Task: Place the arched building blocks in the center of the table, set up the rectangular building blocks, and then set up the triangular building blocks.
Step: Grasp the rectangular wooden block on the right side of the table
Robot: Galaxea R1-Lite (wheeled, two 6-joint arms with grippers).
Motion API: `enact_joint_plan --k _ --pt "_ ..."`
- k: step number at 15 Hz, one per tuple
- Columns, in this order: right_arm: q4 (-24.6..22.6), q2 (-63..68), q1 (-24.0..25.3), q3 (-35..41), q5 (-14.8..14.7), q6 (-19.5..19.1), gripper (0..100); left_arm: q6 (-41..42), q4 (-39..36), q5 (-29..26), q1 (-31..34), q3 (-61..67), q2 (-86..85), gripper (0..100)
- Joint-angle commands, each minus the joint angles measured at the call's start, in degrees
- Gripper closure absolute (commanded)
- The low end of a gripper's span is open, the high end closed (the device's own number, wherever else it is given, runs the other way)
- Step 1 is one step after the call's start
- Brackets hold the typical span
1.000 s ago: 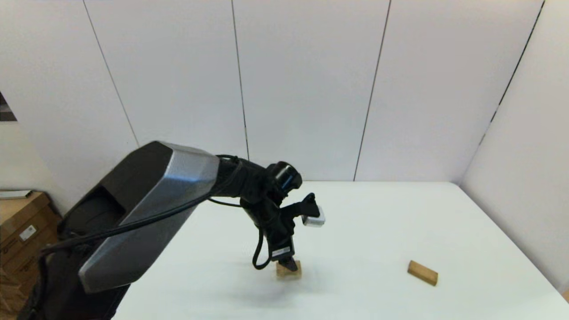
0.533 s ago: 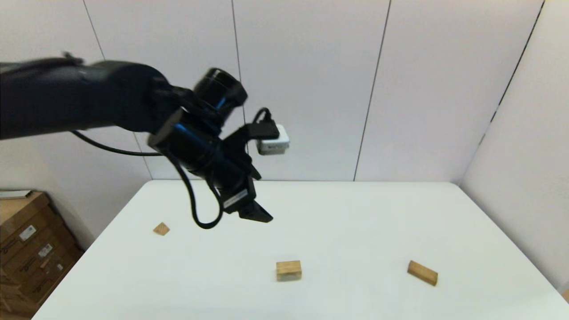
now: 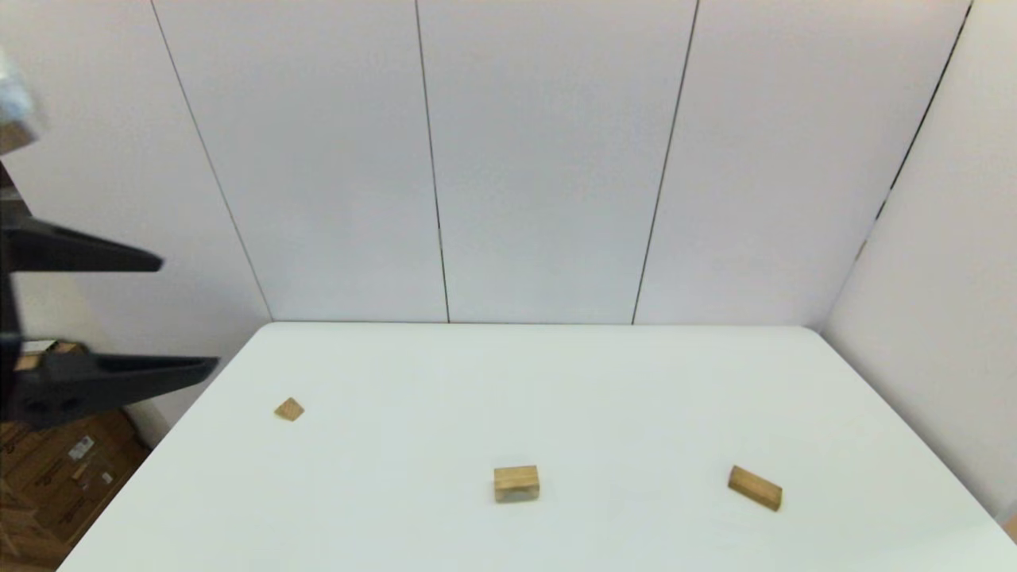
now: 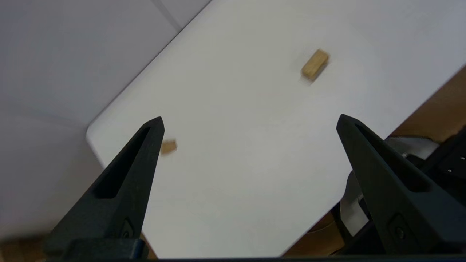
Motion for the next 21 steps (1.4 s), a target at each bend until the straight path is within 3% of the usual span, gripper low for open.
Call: enact_joint_plan --k 1,9,13,16,19,21 --pt "0.0 0.0 0.0 0.0 0.0 0.0 0 -6.6 -7.2 2.9 10.2 21.5 -29.7 0" --pt "0.0 0.0 0.0 0.0 0.0 0.0 0 -6.9 -9.5 3.3 17.3 44.5 -52.2 0" --pt "0.1 0.0 0.0 0.0 0.0 0.0 0 -7.1 -22.7 3.5 18.1 64.7 -64.6 0" --pt "0.0 0.0 0.0 0.0 0.0 0.0 0 -13.6 -30.8 5.5 18.2 69.8 -64.3 0" --pt "0.0 0.0 0.0 0.0 0.0 0.0 0 -20.2 -31.9 6.2 18.2 70.2 -64.3 0" --pt "0.0 0.0 0.0 0.0 0.0 0.0 0 -22.5 -32.1 9.5 18.2 70.3 -64.3 0"
